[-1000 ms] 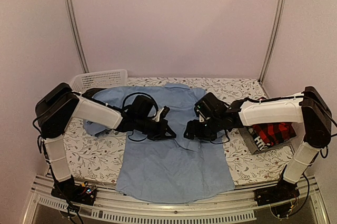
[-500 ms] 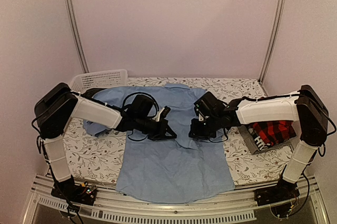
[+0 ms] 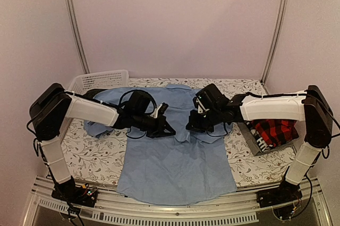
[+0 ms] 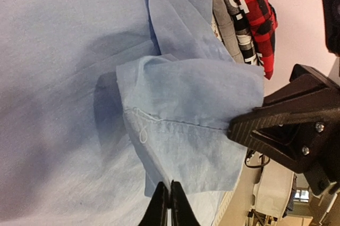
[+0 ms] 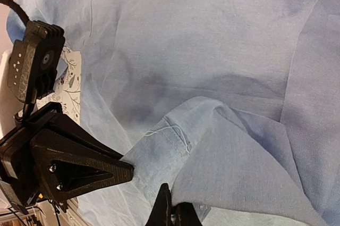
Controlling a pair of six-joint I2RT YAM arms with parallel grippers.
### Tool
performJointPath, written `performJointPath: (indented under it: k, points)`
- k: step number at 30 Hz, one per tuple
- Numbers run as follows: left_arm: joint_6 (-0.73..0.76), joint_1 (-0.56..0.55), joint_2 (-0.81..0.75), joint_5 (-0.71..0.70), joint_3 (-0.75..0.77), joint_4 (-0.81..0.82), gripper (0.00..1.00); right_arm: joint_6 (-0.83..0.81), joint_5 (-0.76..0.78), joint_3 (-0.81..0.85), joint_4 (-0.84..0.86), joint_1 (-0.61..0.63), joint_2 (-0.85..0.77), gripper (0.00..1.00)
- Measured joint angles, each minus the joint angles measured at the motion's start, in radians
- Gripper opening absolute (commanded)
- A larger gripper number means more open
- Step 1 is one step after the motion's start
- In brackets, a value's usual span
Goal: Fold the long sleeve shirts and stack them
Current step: Pick up the sleeve from the center of the board, then pass from the right arm to the left
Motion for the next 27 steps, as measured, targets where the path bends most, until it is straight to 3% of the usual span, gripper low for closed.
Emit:
performJointPath:
  k: [4, 14, 27]
  points:
    - [-0.017, 0.025, -0.018, 0.013, -0.008, -0.004, 0.29, 0.018, -0.019, 0.0, 0.037, -0.003, -0.004, 0.0]
    - [-0.083, 0.124, -0.15, 0.026, -0.077, -0.008, 0.67, 0.1, -0.047, -0.024, 0.196, -0.021, -0.011, 0.0]
    - [-0.229, 0.142, -0.242, 0.045, -0.214, 0.072, 0.87, 0.254, -0.032, -0.137, 0.414, -0.043, -0.059, 0.0]
